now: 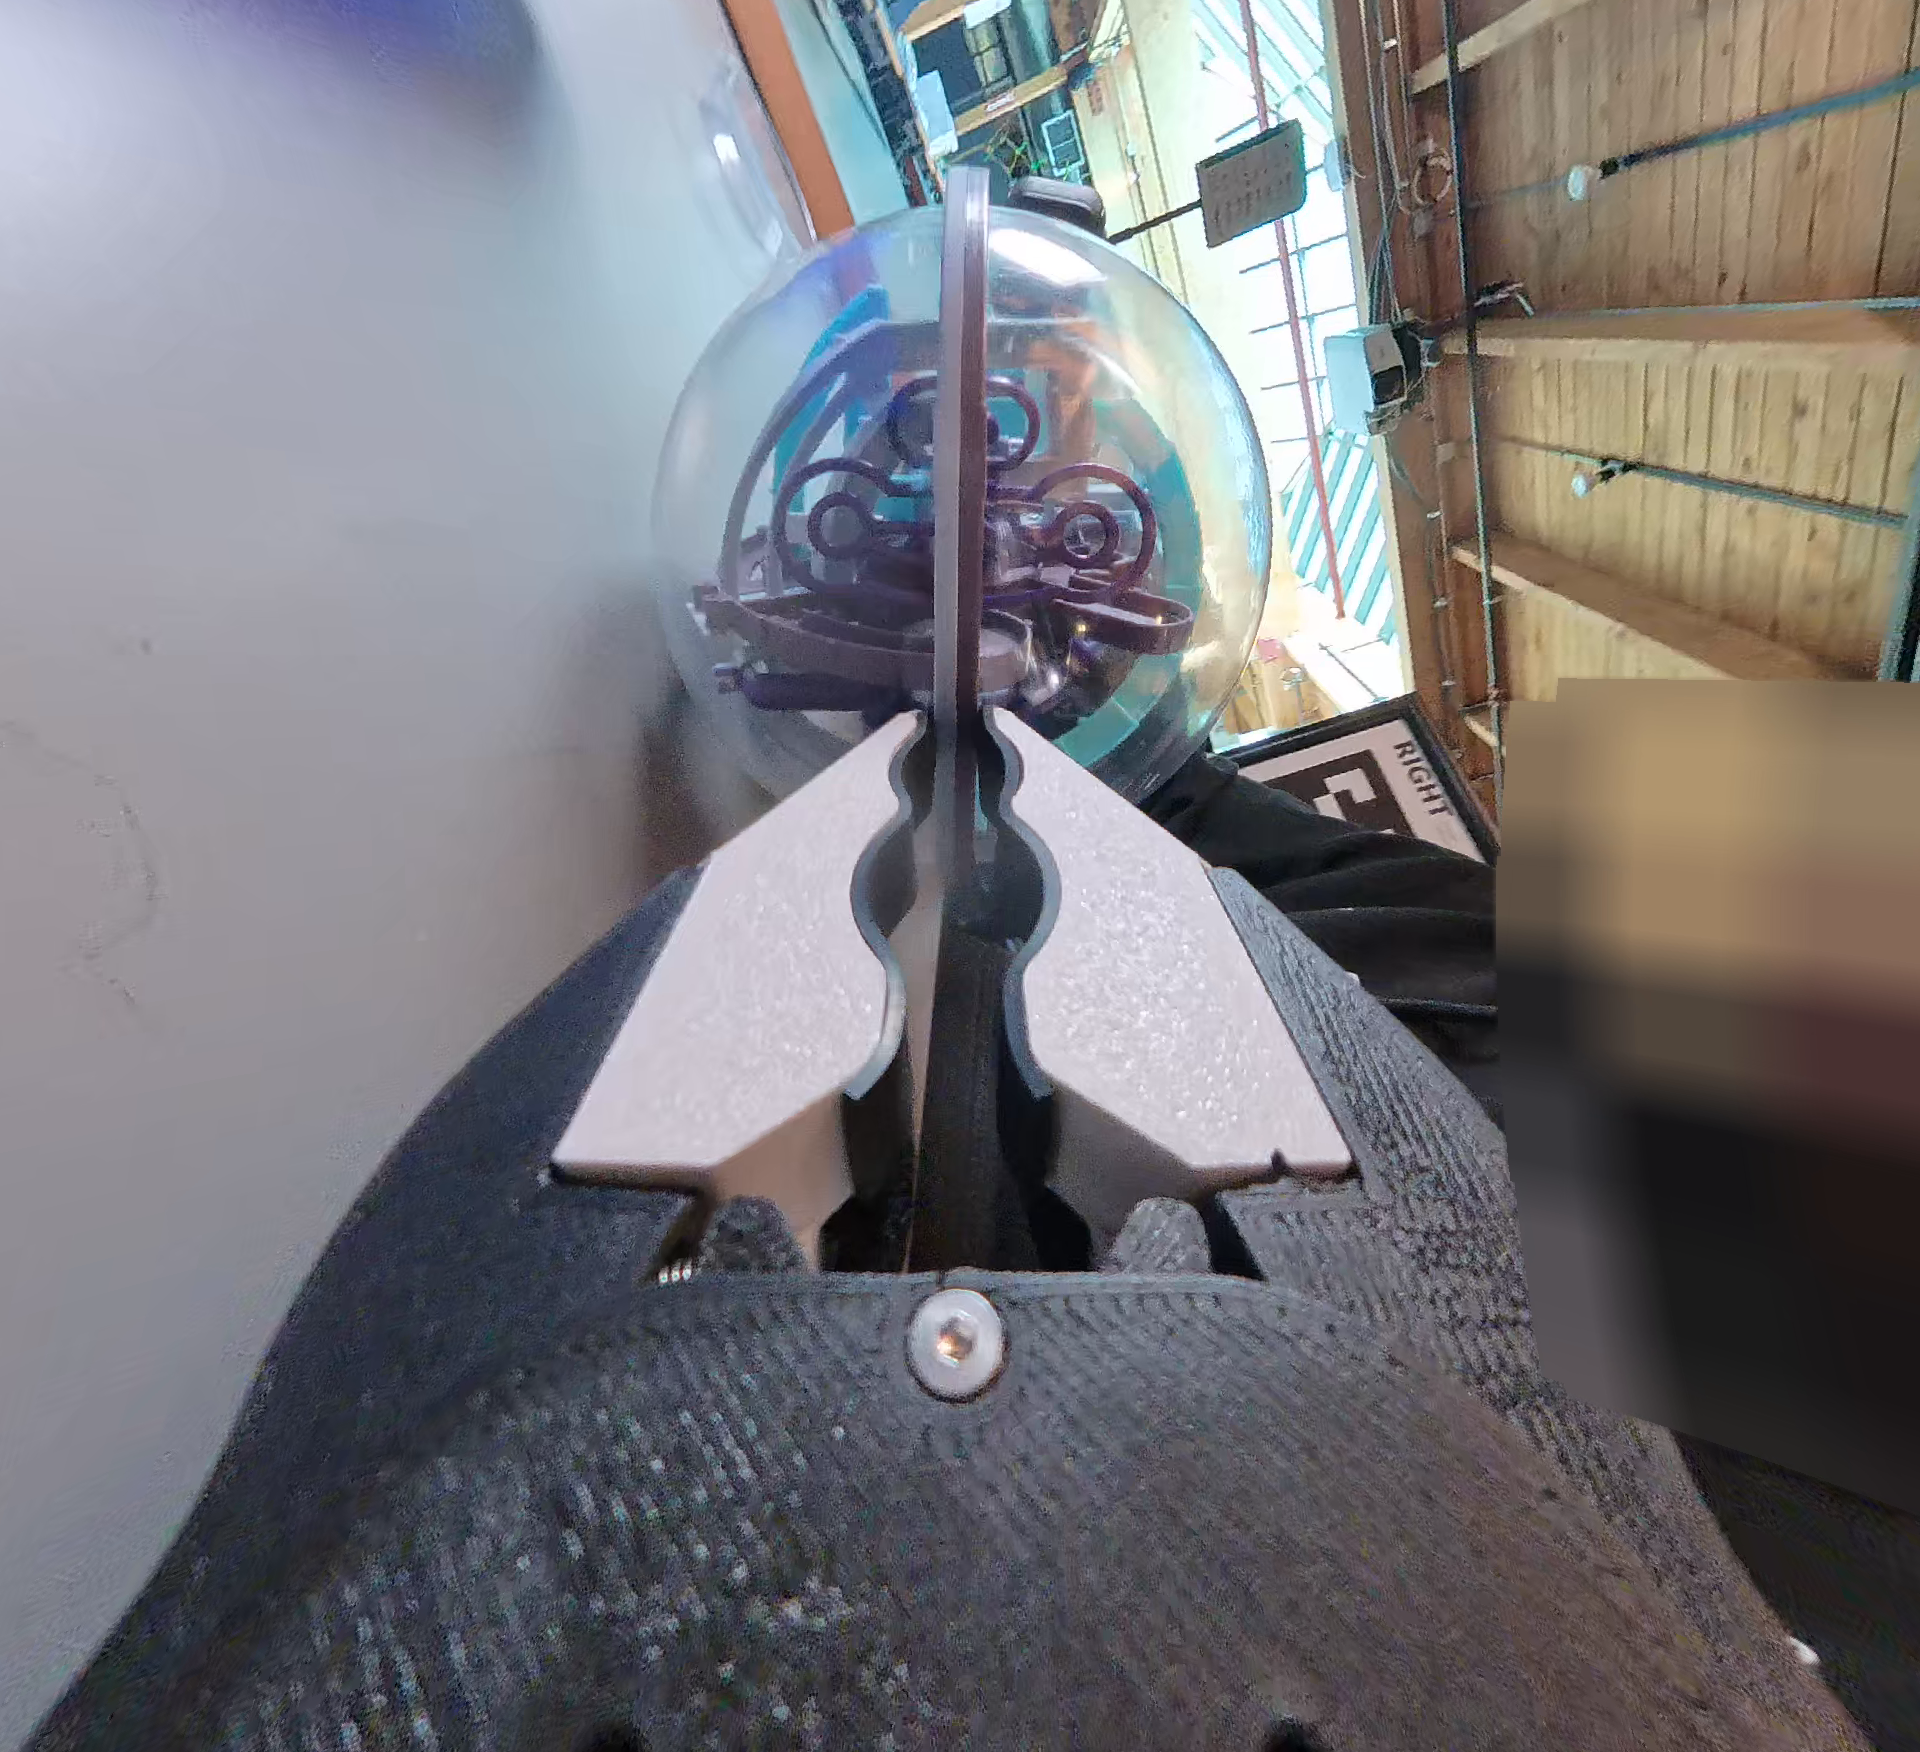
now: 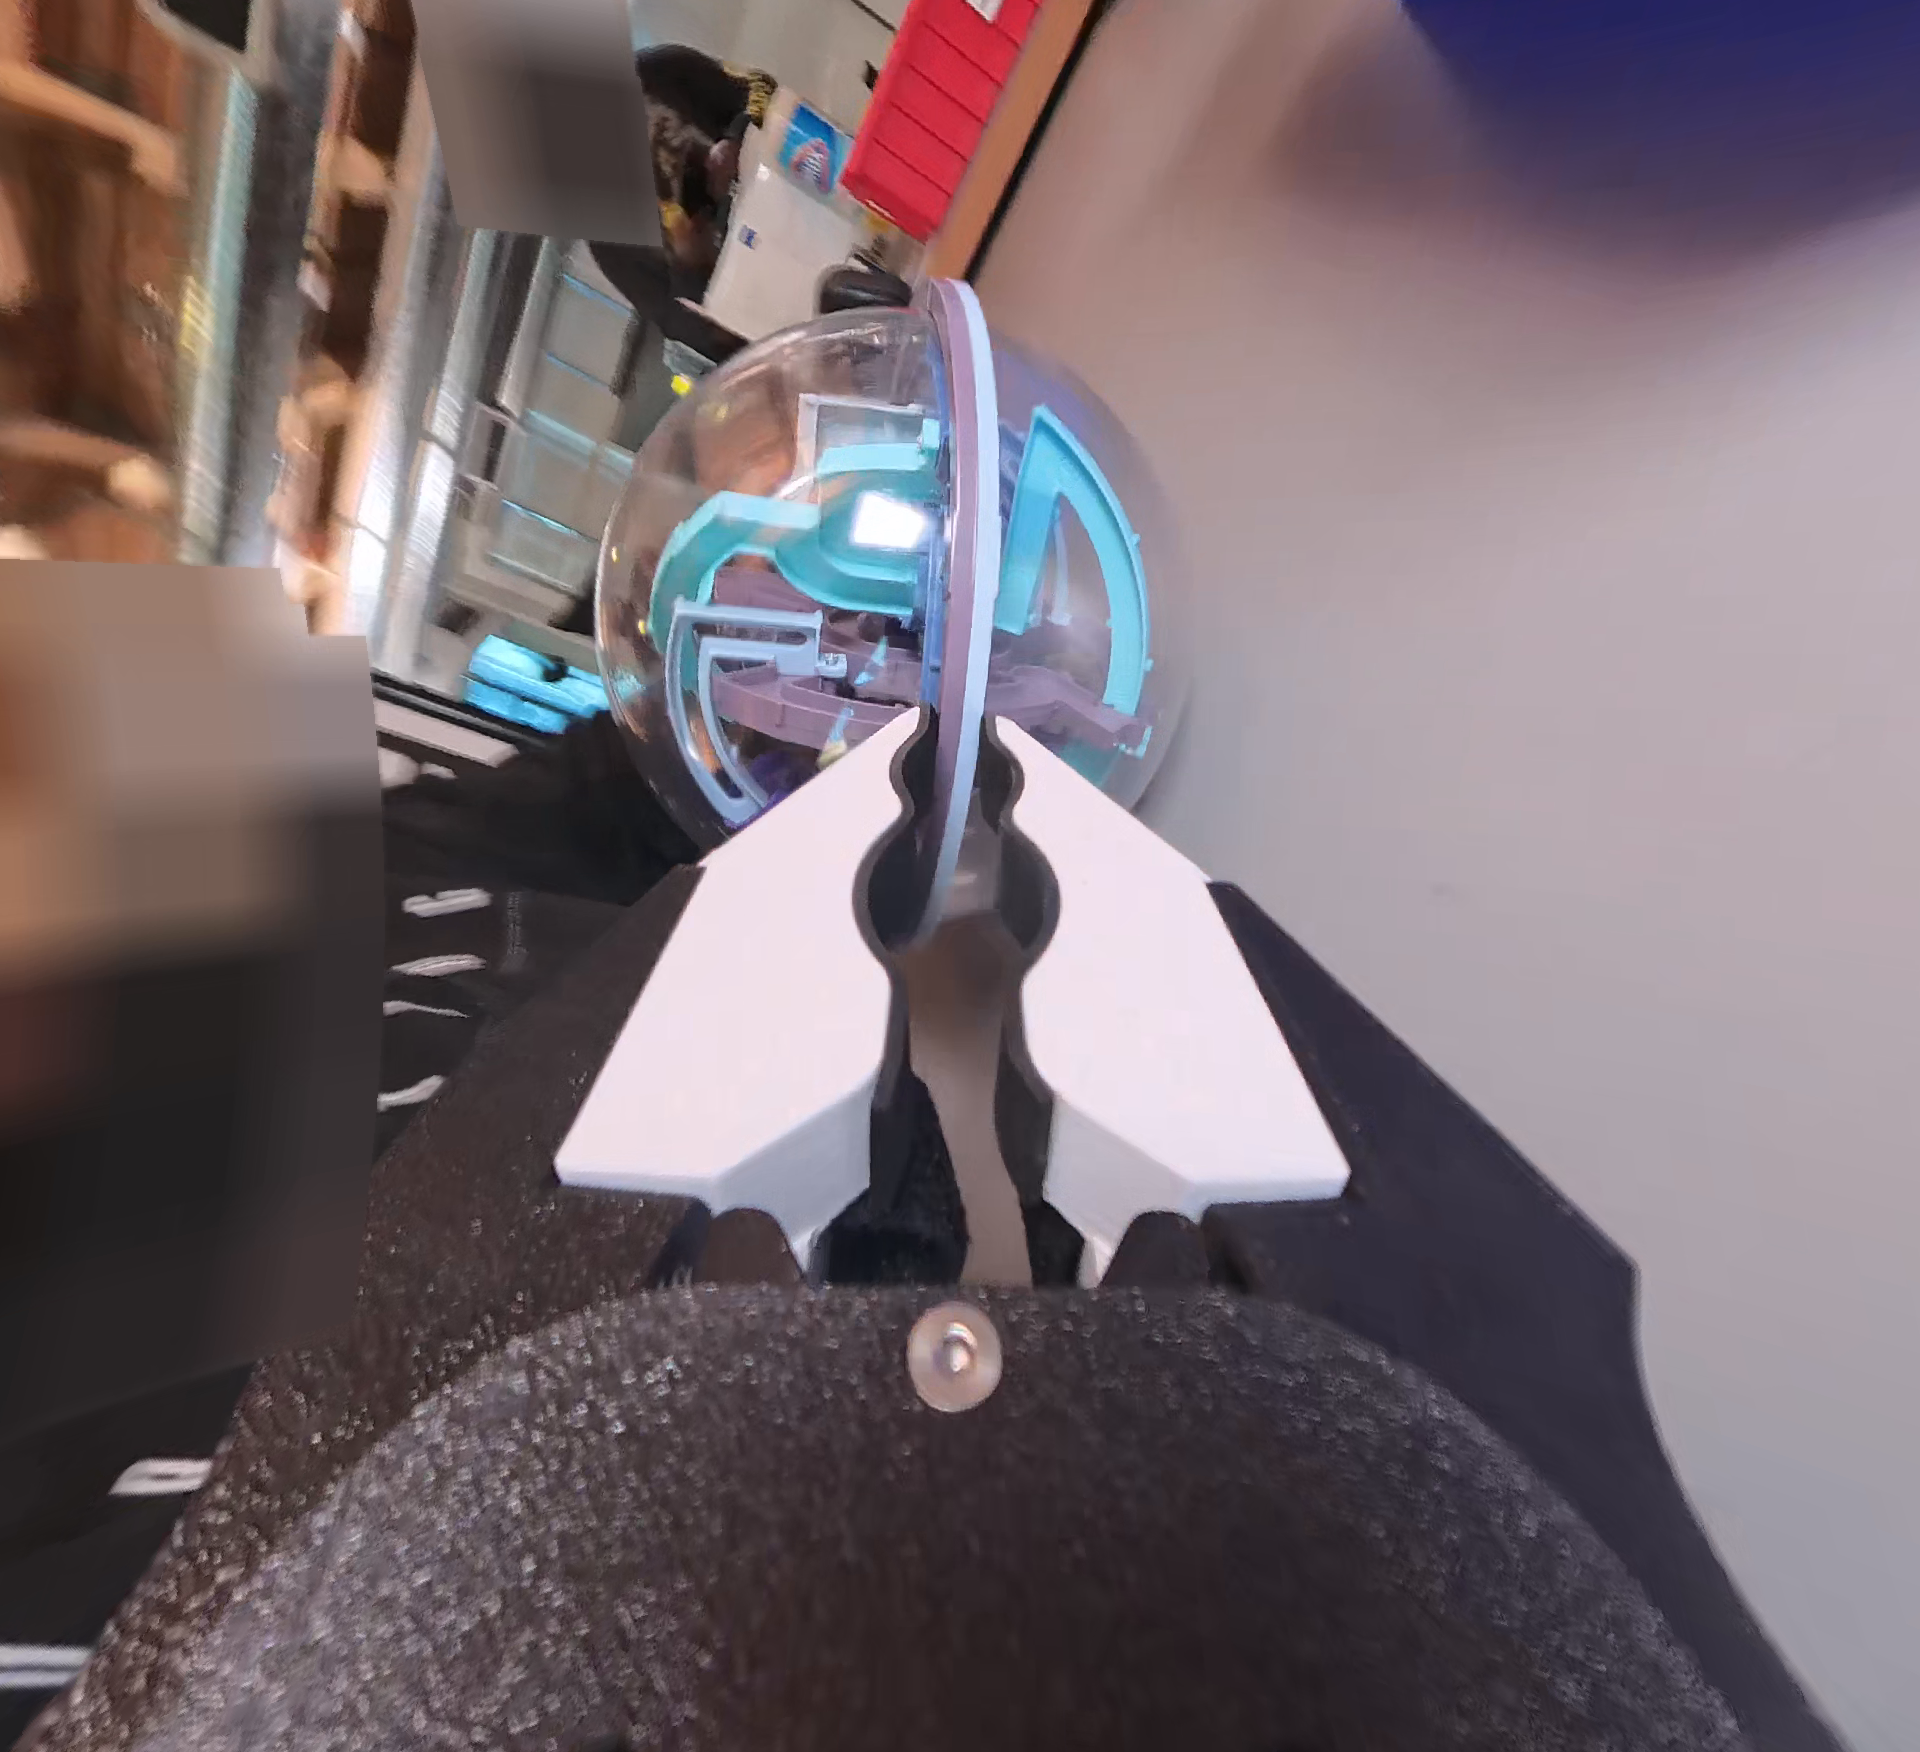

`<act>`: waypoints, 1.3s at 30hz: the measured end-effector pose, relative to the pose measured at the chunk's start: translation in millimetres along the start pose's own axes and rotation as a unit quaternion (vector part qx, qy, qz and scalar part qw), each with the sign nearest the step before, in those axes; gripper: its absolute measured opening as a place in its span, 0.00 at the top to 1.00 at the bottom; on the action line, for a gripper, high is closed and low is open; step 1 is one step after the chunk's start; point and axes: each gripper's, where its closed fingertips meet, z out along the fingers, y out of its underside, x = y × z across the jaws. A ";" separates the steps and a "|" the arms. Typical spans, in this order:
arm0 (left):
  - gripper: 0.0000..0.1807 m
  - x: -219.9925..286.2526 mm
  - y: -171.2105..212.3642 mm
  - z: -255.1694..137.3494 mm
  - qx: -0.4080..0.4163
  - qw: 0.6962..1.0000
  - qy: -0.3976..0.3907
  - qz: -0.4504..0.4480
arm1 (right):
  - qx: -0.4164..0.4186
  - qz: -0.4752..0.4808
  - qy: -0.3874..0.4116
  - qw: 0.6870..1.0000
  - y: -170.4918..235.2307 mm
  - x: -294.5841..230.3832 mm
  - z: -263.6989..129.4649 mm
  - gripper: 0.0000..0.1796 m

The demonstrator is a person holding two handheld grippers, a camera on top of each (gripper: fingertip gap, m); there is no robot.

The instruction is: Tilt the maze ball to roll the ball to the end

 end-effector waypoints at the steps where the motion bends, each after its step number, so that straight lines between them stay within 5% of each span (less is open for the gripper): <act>1: 0.97 -0.3 0.6 0.1 -0.001 1.000 0.008 -0.019 | 0.000 0.026 -0.003 1.000 1.9 1.3 0.1 0.97; 14: 0.96 -4.9 -17.2 1.1 0.017 0.992 0.045 -0.121 | -0.012 0.115 0.004 0.993 -9.6 11.3 0.5 0.97; 17: 0.96 -9.5 -16.3 0.7 0.023 0.991 0.049 -0.123 | -0.004 0.051 -0.001 0.999 -15.2 7.3 0.4 0.92; 21: 0.96 -3.6 -19.2 -0.1 0.038 0.991 0.060 -0.110 | 0.028 -0.157 0.079 0.984 -24.6 -0.5 -5.5 0.82; 25: 0.96 -0.7 -21.9 -1.3 0.060 0.991 0.064 -0.100 | 0.048 -0.393 0.176 0.901 -13.4 -26.0 -11.1 0.78; 29: 0.96 2.6 -23.6 -0.6 0.080 0.991 0.065 -0.089 | 0.023 -0.584 0.271 0.765 21.9 -37.9 -1.3 0.80; 31: 0.96 2.2 -25.3 -0.7 0.094 0.989 0.065 -0.089 | 0.002 -0.637 0.303 0.709 38.9 -38.5 5.5 0.80; 35: 0.96 2.0 -28.6 -0.5 0.125 0.986 0.062 -0.086 | -0.017 -0.676 0.336 0.656 66.1 -37.3 24.6 0.80; 39: 0.97 3.9 -31.2 -1.2 0.161 0.981 0.065 -0.087 | -0.033 -0.729 0.406 0.549 71.2 -26.2 33.7 0.82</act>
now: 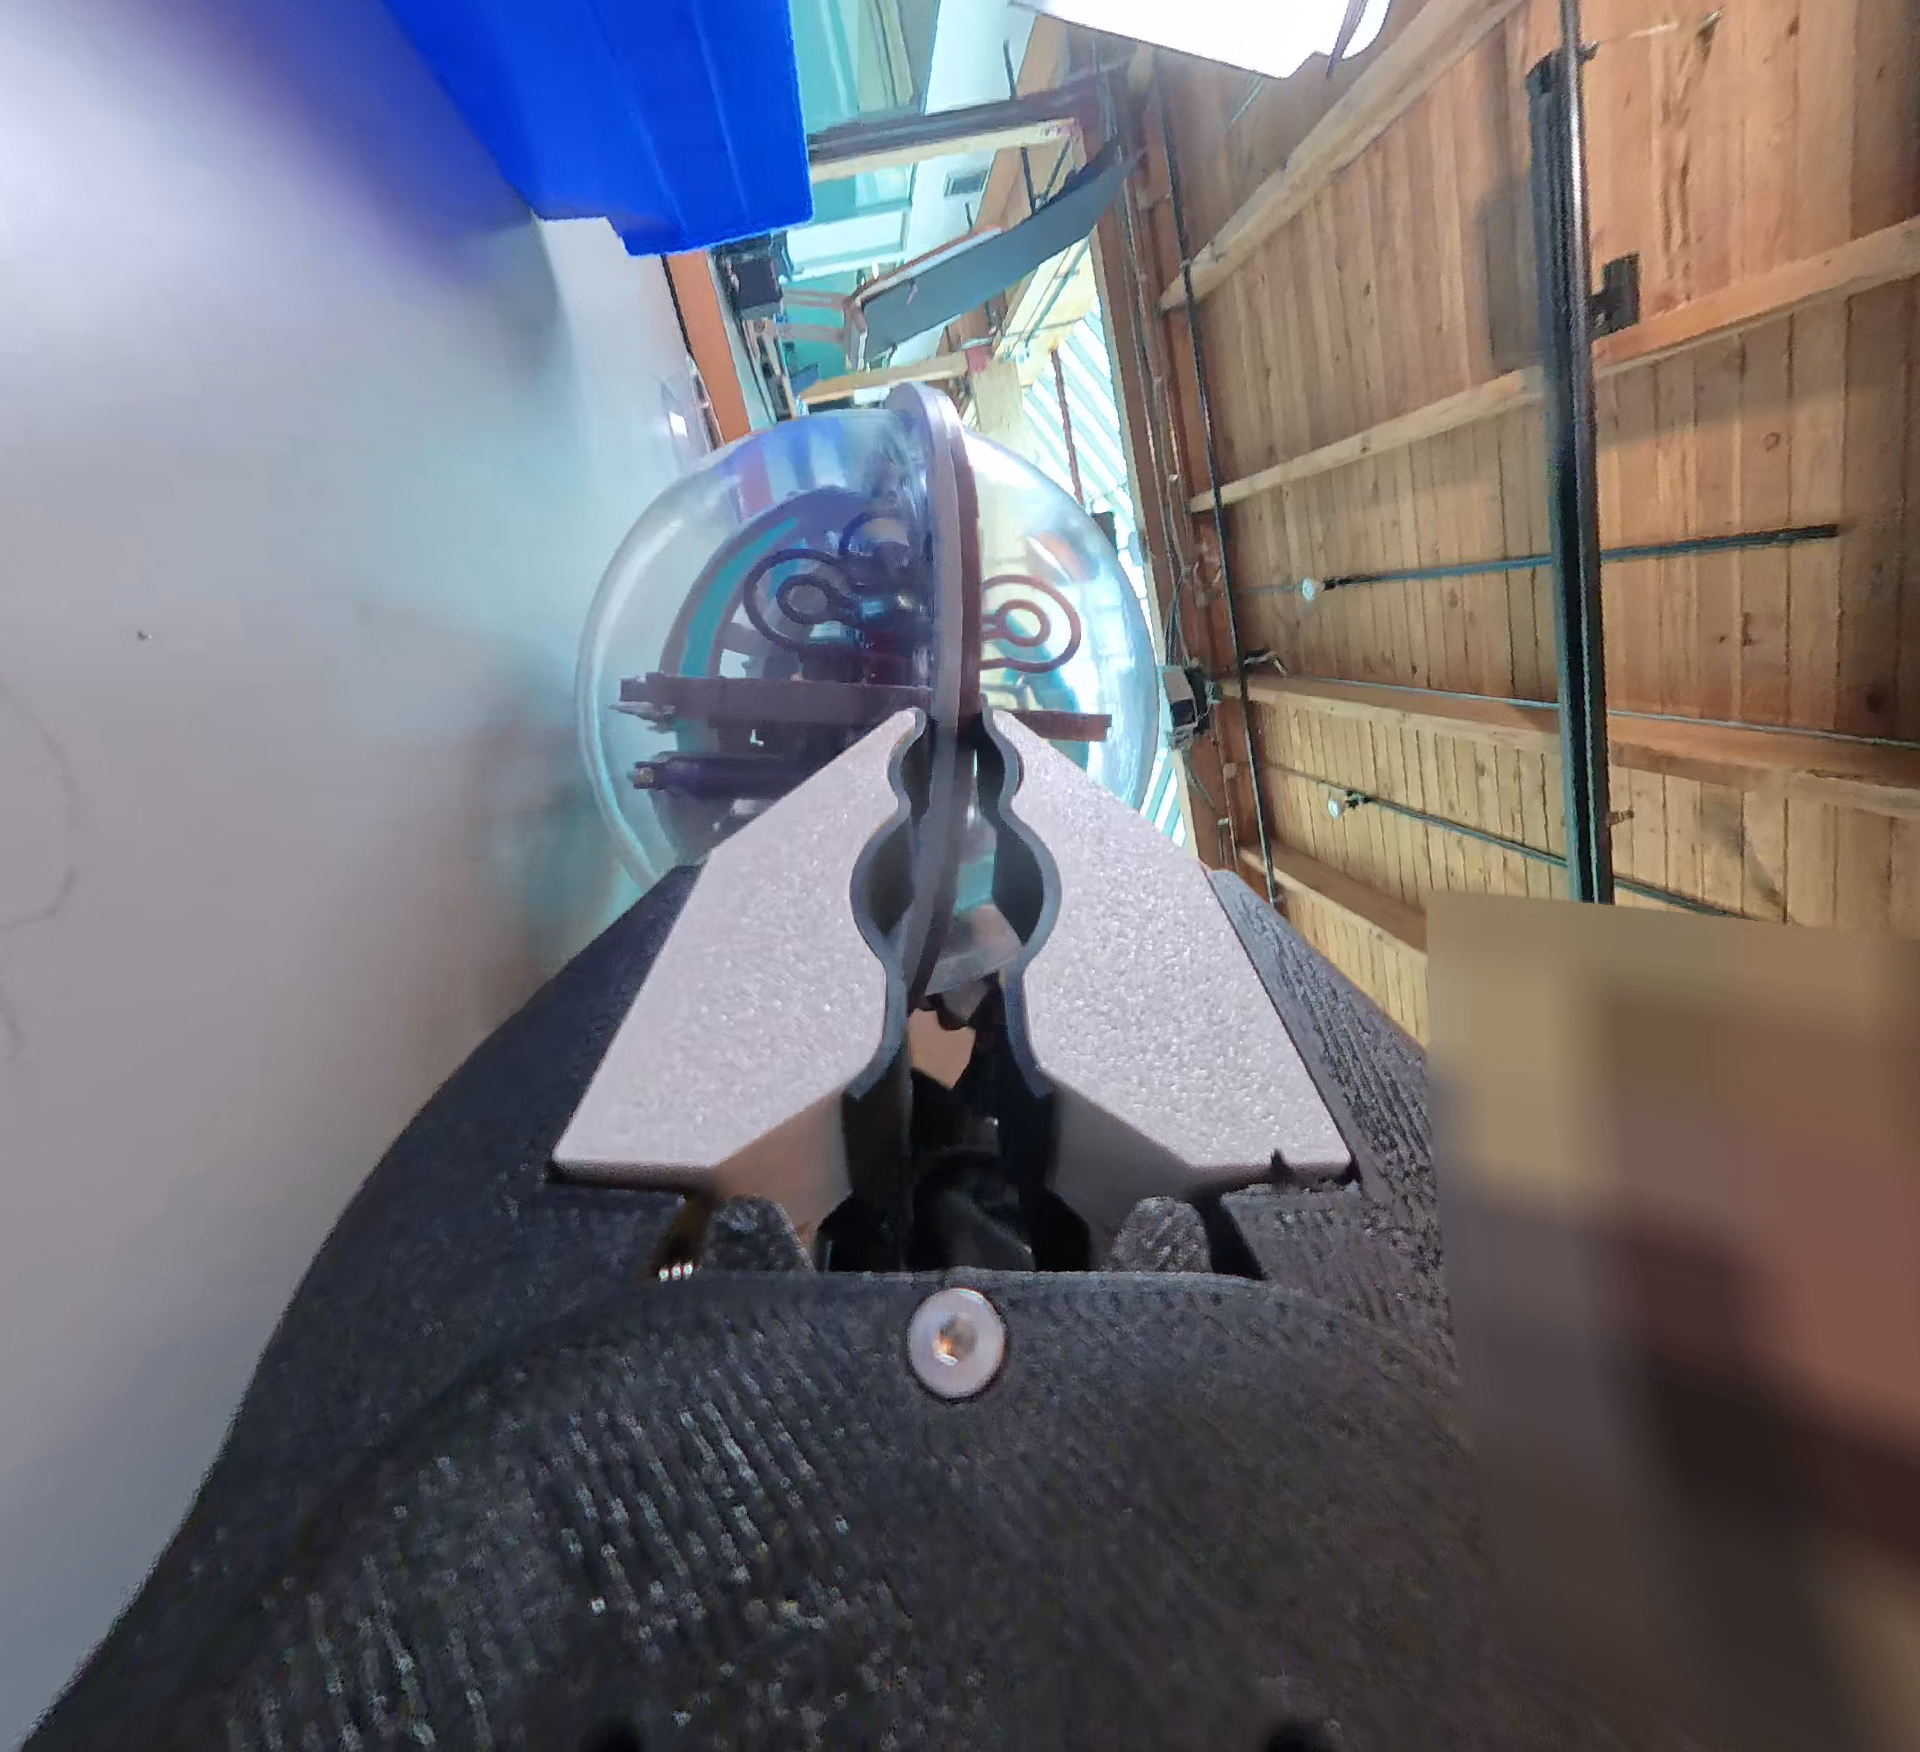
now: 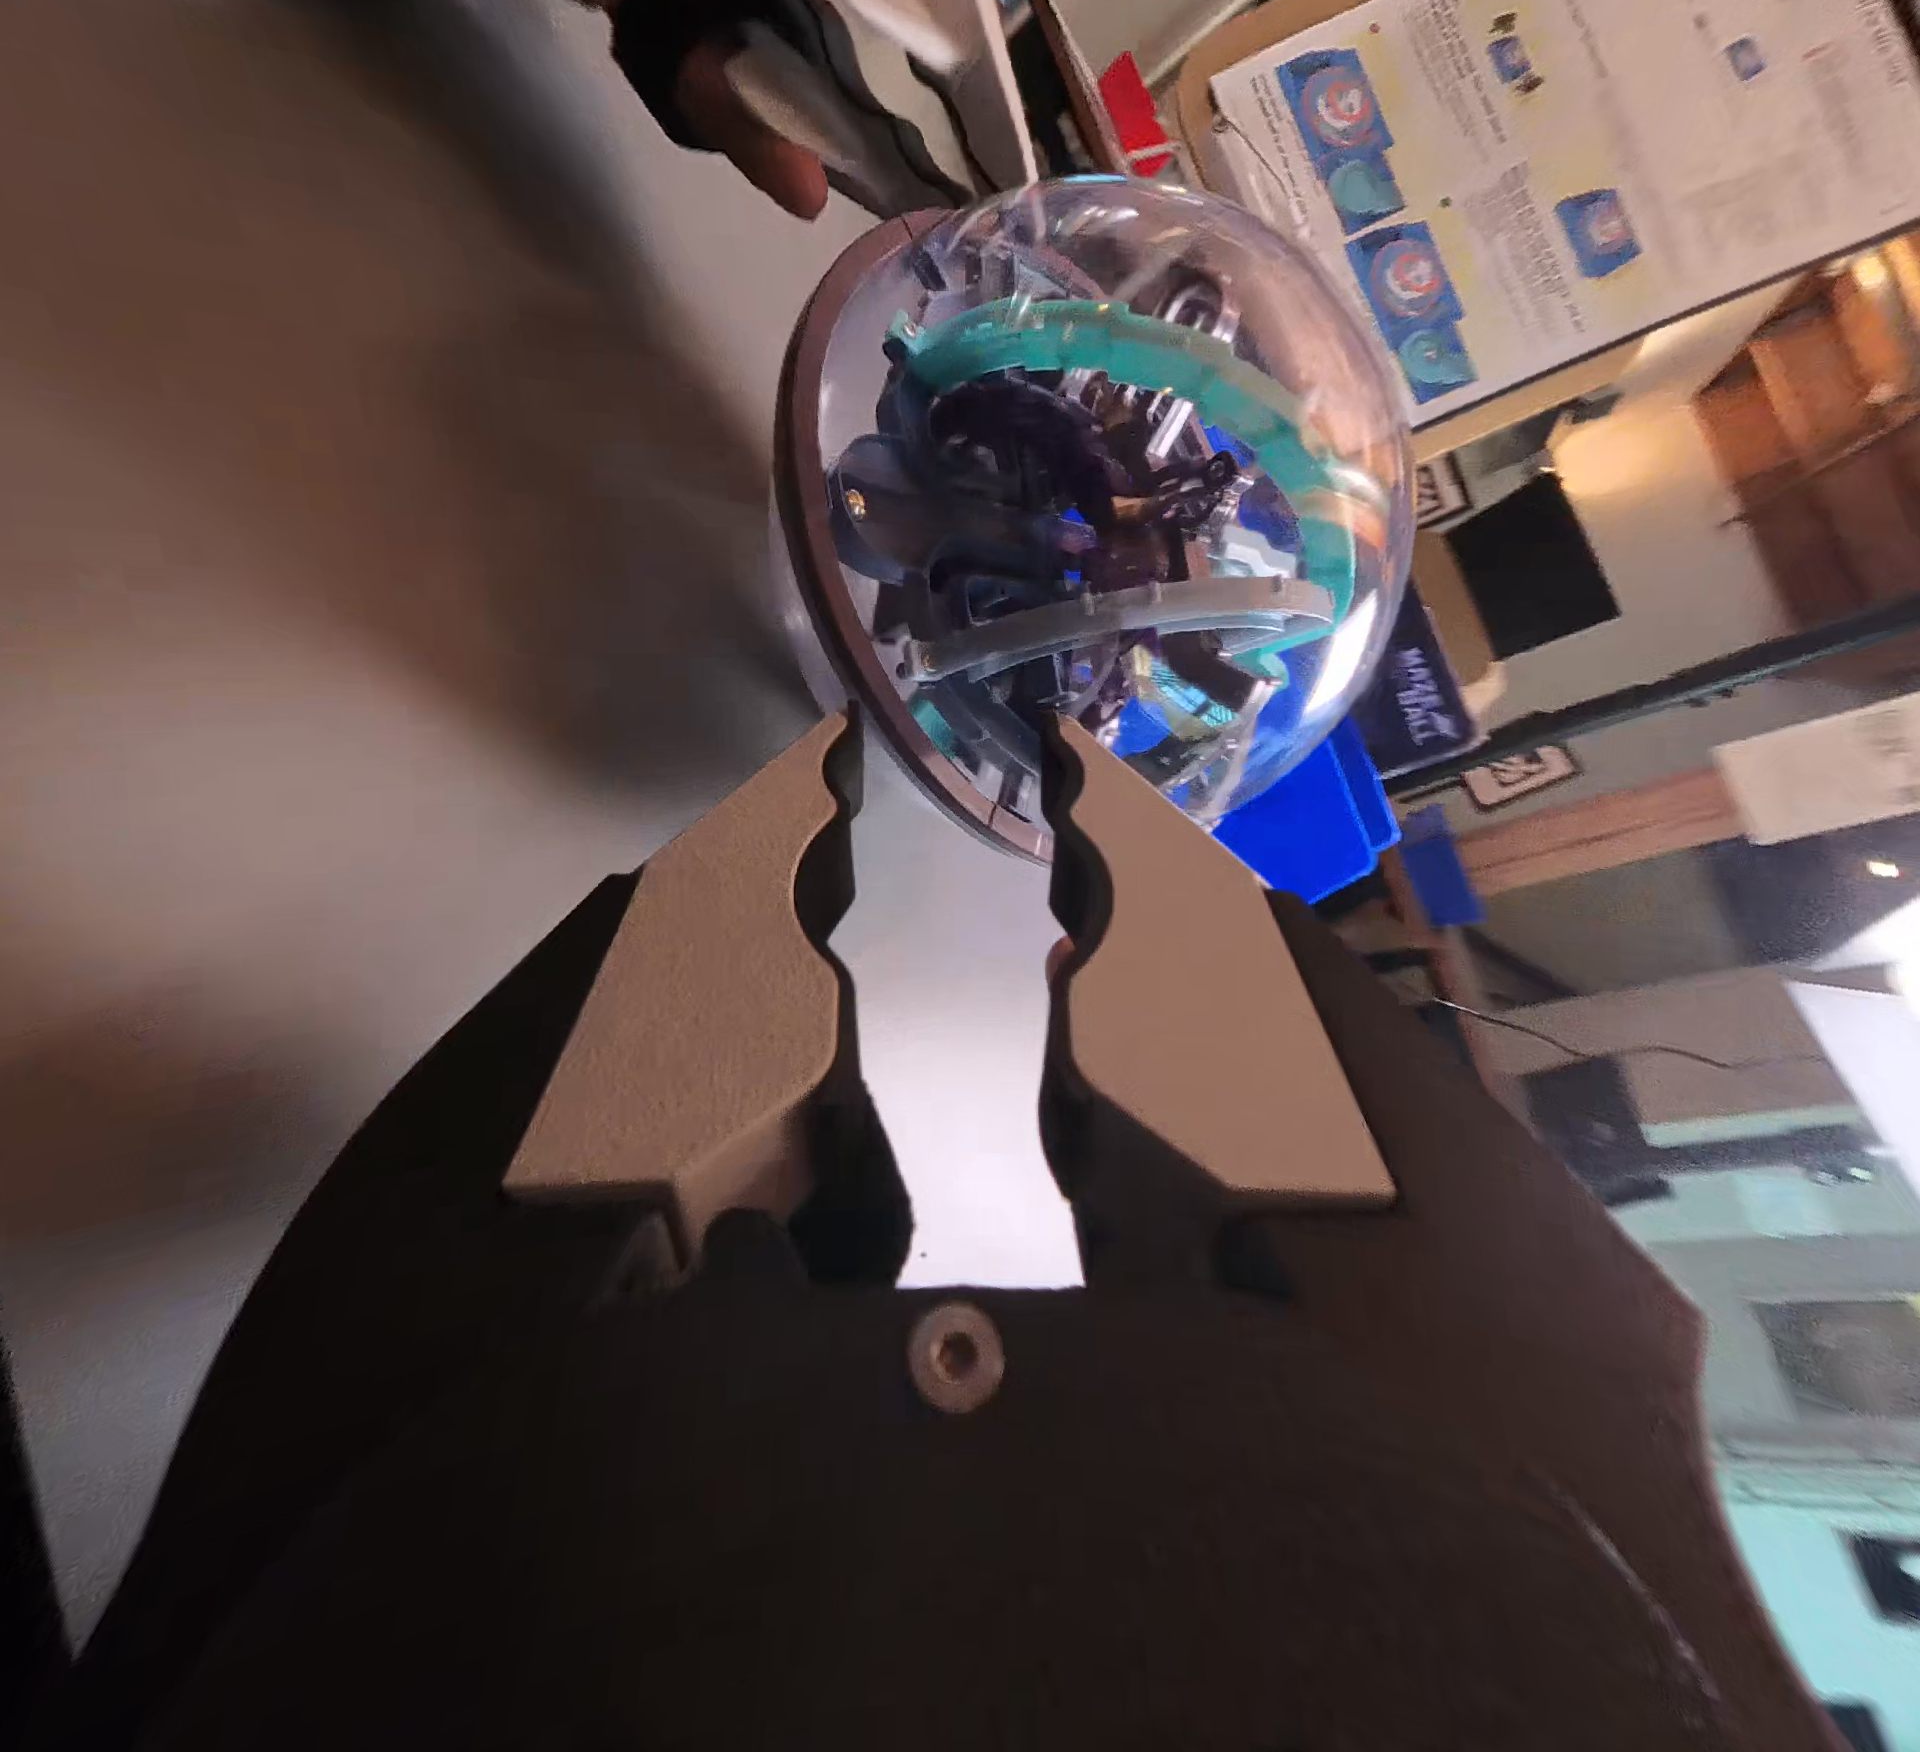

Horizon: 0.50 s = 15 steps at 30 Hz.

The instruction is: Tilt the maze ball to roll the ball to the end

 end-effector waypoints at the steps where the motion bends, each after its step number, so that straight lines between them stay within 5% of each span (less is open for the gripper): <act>1: 0.97 0.6 -0.8 -0.9 0.009 1.000 0.002 0.000 | -0.008 -0.013 0.014 1.000 1.1 0.2 1.9 0.83; 8: 0.96 7.1 -1.9 -6.7 0.053 0.998 0.027 -0.016 | -0.027 -0.046 0.052 0.997 4.2 9.3 9.5 0.86; 15: 0.97 15.8 17.5 -6.0 0.005 0.999 0.020 0.026 | 0.000 0.001 0.025 1.000 -0.8 33.8 12.4 0.84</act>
